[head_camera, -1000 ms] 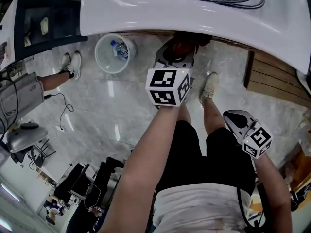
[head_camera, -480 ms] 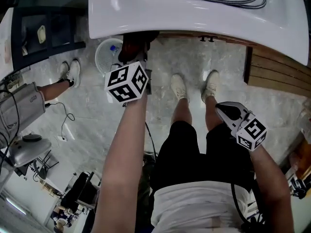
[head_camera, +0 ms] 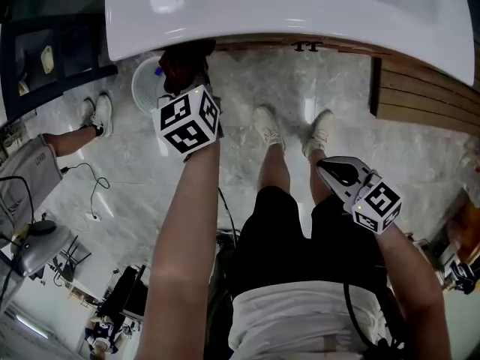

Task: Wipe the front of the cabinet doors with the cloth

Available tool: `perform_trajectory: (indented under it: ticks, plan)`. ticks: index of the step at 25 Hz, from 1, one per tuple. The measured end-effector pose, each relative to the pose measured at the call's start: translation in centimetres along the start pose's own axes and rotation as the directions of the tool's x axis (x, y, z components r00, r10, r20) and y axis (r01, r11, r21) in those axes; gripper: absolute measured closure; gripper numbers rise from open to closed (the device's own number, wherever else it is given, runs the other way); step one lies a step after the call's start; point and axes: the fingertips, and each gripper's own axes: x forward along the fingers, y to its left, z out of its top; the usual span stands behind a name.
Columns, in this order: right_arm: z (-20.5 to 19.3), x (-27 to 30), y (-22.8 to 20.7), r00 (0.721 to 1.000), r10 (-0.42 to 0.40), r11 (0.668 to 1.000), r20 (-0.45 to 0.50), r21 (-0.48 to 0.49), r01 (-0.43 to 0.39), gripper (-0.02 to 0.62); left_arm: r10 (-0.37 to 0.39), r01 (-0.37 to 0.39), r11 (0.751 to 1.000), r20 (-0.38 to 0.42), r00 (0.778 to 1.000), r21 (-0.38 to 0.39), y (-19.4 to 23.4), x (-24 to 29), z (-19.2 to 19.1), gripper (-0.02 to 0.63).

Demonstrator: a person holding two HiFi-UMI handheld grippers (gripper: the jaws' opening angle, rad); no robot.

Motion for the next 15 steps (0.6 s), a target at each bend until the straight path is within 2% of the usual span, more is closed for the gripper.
perform_trajectory:
  ticks: [3,6,13,15]
  plan:
    - [-0.8,-0.9,-1.3,1.000,-0.003,1.000,0.004,-0.002,0.003,0.581,-0.134,0.133,0.985,0.004,0.991,0.106,-6.0,1.1,-0.3,0.437]
    - [-1.4,-2.2,-2.4,1.000,-0.013,1.000,0.016,0.007,0.013,0.581,-0.209,0.209,0.960,-0.021,0.978,0.185,-11.1,1.8,-1.1,0.437]
    - [-2.6,-5.7,-4.6,0.998,-0.044,0.998,0.045,0.036,0.042,0.581,-0.334,0.333,0.913,-0.036,0.942,0.235,-20.4,1.4,-1.6,0.437]
    - [-3.2,-6.5,-4.9,0.998,-0.048,0.998,0.051,0.043,0.045,0.581,-0.338,0.338,0.912,-0.044,0.940,0.232,-22.3,1.3,-2.0,0.437]
